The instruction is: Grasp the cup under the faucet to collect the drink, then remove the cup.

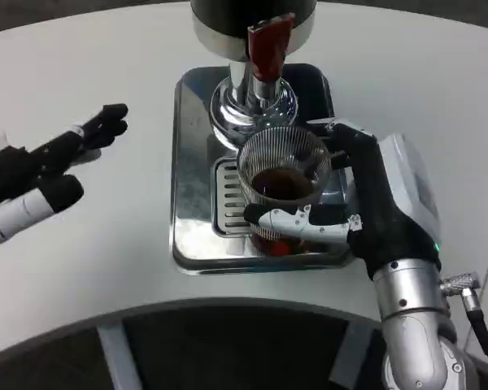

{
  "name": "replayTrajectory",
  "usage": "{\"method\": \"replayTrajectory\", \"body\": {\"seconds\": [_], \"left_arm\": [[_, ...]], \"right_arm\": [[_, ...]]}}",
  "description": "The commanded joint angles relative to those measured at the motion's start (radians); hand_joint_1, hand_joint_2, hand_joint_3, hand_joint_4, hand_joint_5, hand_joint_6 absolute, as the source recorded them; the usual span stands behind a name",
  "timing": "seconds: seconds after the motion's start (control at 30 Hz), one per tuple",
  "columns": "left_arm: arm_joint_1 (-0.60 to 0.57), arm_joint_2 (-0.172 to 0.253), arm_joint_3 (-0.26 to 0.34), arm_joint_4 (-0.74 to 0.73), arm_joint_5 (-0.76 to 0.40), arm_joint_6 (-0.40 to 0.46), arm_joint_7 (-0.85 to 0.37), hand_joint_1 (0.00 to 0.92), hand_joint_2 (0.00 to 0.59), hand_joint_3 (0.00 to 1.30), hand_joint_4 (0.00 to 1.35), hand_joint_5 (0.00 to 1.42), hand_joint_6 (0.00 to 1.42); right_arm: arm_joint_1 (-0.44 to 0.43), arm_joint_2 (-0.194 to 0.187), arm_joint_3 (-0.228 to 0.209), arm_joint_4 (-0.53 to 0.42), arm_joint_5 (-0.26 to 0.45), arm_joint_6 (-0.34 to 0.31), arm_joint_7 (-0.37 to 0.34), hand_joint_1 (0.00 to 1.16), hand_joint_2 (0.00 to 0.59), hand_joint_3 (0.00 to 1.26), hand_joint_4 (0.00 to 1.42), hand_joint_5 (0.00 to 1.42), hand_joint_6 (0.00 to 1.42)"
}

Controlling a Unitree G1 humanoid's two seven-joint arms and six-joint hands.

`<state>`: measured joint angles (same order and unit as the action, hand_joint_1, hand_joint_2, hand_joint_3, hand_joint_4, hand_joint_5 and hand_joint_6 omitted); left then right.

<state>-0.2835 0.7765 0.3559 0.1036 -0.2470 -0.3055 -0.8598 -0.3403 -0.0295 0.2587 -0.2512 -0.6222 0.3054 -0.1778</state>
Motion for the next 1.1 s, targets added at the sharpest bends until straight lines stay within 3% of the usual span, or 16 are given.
{"method": "replayTrajectory", "body": {"seconds": [0.03, 0.47, 1.1], "left_arm": [[0.041, -0.019, -0.034, -0.017, 0.057, -0.080, 0.045, 0.000, 0.047, 0.00, 0.00, 0.00, 0.00], [0.102, -0.052, -0.122, -0.039, 0.198, -0.233, 0.173, 0.000, 0.024, 0.00, 0.00, 0.00, 0.00], [0.211, -0.099, -0.179, -0.146, 0.284, -0.297, 0.297, 0.000, 0.012, 0.00, 0.00, 0.00, 0.00]], "right_arm": [[0.026, 0.016, 0.014, -0.067, -0.007, -0.003, 0.016, 1.16, 0.082, 0.93, 1.02, 1.12, 1.41], [0.133, 0.000, 0.027, -0.211, -0.039, 0.017, 0.082, 1.16, 0.082, 0.93, 1.02, 1.12, 1.41], [0.317, -0.066, 0.024, -0.432, -0.048, -0.006, 0.229, 1.16, 0.074, 0.93, 1.02, 1.12, 1.42]]}}
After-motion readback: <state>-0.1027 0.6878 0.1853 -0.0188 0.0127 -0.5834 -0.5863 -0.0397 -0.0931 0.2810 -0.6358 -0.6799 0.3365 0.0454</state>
